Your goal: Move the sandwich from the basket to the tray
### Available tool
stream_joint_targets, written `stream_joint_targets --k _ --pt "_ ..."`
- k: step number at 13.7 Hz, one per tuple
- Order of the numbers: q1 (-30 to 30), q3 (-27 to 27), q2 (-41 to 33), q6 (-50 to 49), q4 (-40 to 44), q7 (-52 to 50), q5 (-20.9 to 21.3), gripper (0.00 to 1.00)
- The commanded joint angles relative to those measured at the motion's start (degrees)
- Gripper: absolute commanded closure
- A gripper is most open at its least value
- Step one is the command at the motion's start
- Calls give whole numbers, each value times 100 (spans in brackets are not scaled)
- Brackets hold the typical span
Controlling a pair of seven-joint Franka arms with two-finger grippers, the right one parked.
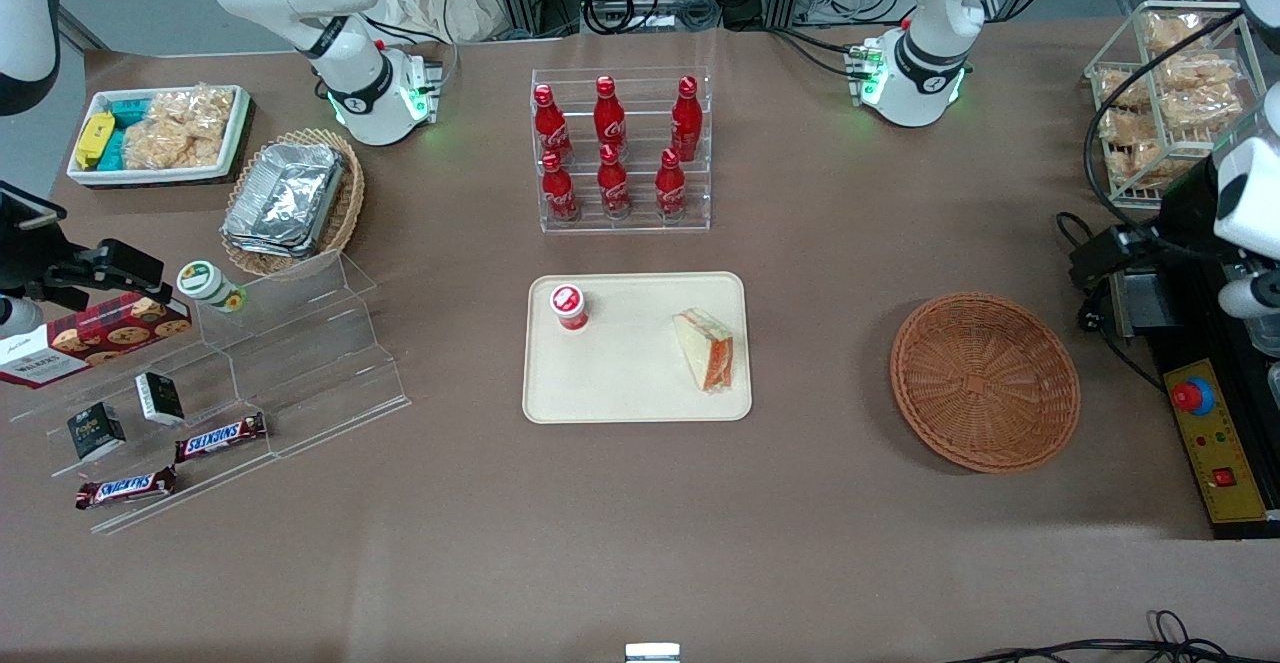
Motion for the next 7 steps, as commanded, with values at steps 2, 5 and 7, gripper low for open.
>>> stream_joint_targets --k 2,5,7 --pt "-151 276 -694 138 -761 388 -158 0" --pt "-151 276 -1230 559 -1506 503 -149 0" --pt "-143 276 -1538 779 -1964 512 -132 0"
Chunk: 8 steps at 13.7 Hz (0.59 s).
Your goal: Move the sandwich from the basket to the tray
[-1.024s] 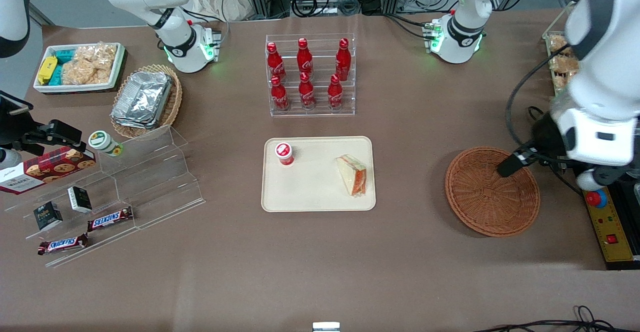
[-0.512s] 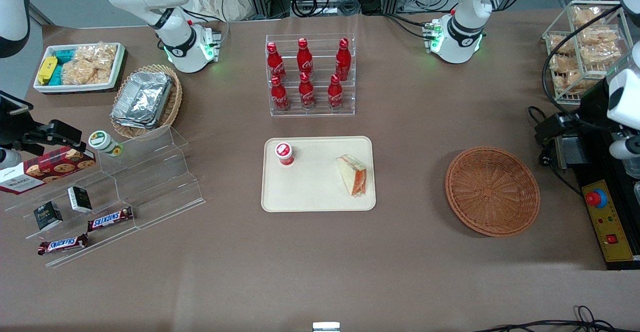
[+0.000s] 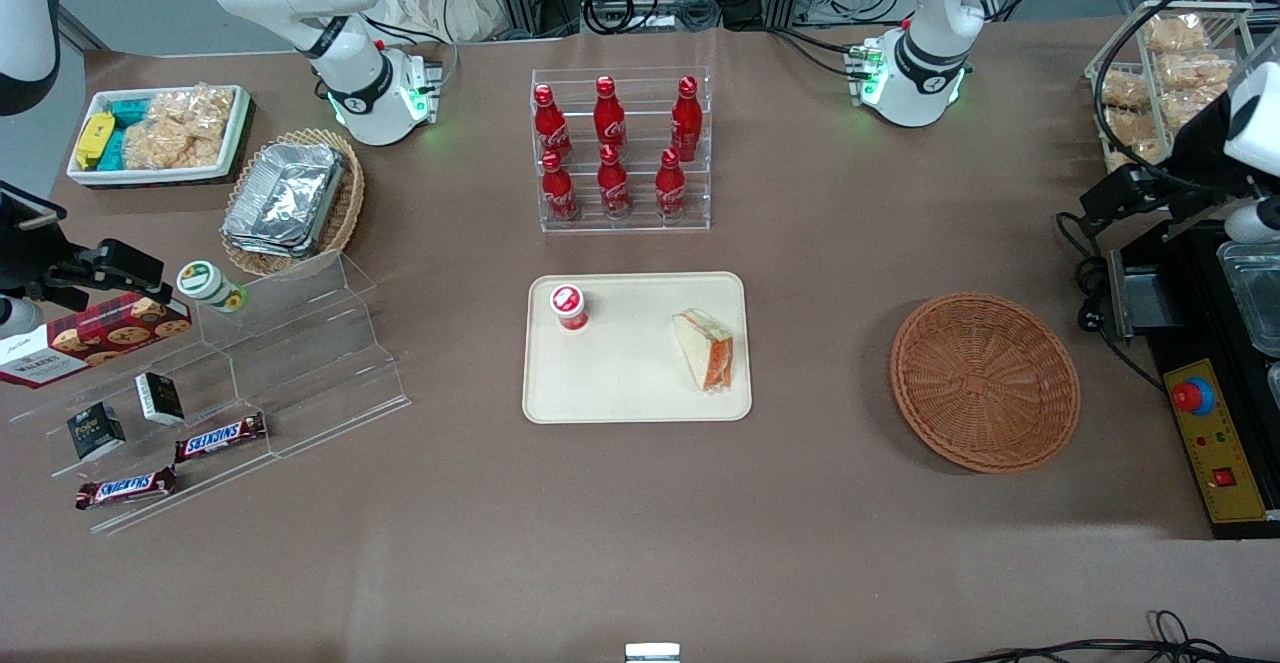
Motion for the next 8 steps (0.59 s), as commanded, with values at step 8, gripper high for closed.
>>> stream_joint_targets --k 8 --pt "-63 88 -988 567 -1367 112 -43 0"
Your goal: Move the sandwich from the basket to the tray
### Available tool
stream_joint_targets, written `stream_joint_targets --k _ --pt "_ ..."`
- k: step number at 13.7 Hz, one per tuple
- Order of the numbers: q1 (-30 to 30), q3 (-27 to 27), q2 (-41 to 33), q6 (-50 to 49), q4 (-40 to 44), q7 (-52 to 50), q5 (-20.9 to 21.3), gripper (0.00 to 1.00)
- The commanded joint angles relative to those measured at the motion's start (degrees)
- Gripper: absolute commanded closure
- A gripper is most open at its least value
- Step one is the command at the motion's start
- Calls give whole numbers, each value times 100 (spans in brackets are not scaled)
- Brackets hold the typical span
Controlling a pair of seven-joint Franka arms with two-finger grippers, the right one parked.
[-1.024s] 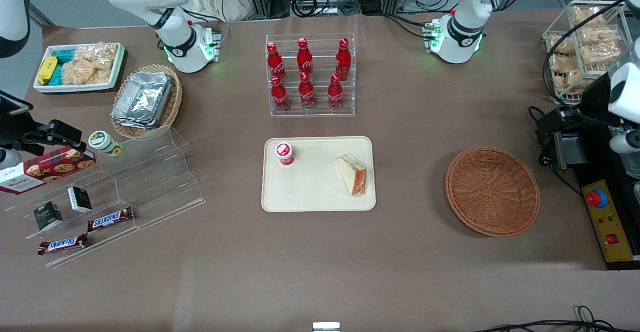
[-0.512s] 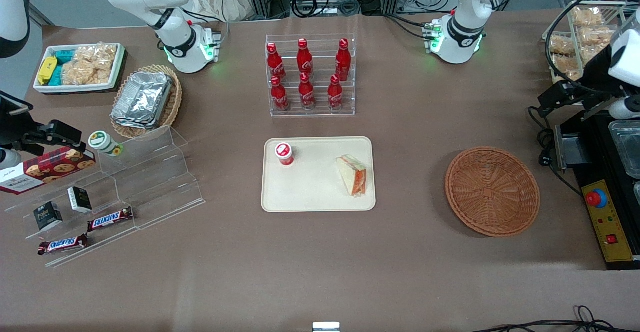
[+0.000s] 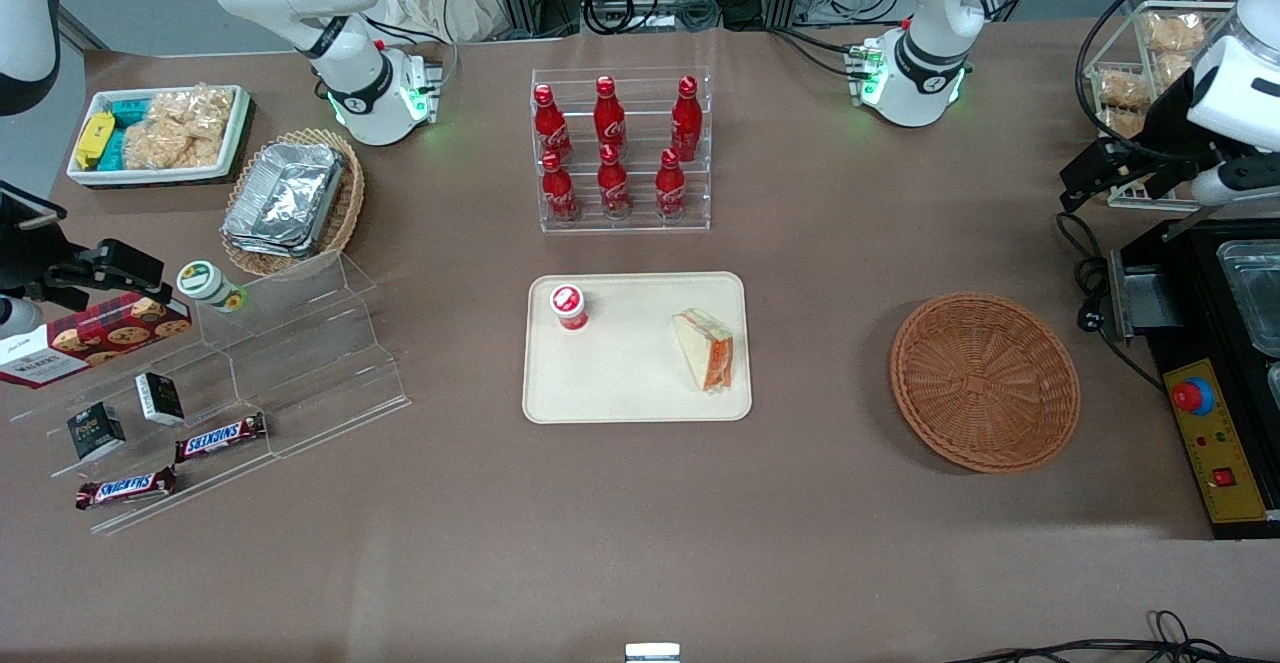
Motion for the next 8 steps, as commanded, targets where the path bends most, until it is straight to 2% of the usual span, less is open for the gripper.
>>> stream_joint_targets --k 1,4,8 --pt "-62 72 -221 110 -231 82 -43 0" --pt "-62 125 -177 101 -178 65 -52 0" --pt "-88 -7 -98 119 -143 65 229 0"
